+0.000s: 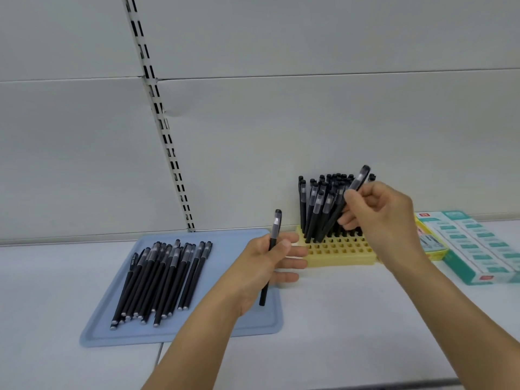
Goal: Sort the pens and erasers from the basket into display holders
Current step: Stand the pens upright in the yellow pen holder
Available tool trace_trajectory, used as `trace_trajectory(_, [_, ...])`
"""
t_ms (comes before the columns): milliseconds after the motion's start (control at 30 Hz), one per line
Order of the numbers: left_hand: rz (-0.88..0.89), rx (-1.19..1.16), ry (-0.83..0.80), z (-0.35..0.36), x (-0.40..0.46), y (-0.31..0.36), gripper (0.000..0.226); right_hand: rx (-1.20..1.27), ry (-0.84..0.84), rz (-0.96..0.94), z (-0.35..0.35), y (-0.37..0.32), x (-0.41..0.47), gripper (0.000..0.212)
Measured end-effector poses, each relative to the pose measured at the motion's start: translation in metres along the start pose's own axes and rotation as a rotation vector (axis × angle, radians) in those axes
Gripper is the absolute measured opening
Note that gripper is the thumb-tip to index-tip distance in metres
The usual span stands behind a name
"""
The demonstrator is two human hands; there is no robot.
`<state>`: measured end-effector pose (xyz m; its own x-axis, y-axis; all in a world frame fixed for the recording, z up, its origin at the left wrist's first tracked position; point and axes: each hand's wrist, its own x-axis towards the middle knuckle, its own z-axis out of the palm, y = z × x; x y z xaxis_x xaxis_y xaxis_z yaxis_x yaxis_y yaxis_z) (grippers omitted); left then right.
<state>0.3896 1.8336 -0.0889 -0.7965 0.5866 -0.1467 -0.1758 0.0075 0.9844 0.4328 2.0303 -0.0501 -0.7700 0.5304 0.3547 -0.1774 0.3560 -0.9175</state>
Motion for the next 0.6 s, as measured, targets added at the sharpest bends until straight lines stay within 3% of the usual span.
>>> trace_trajectory(233, [0.038,-0.148,0.094,0.005,0.000,-0.002,0.026,-0.259,0.018,-0.109,-0.005,0.022,0.007,0.015])
trace_trajectory(600, [0.041,-0.210,0.116,0.013,-0.003,-0.001,0.027,-0.342,-0.085,-0.104,0.007,0.044,0.013,0.013])
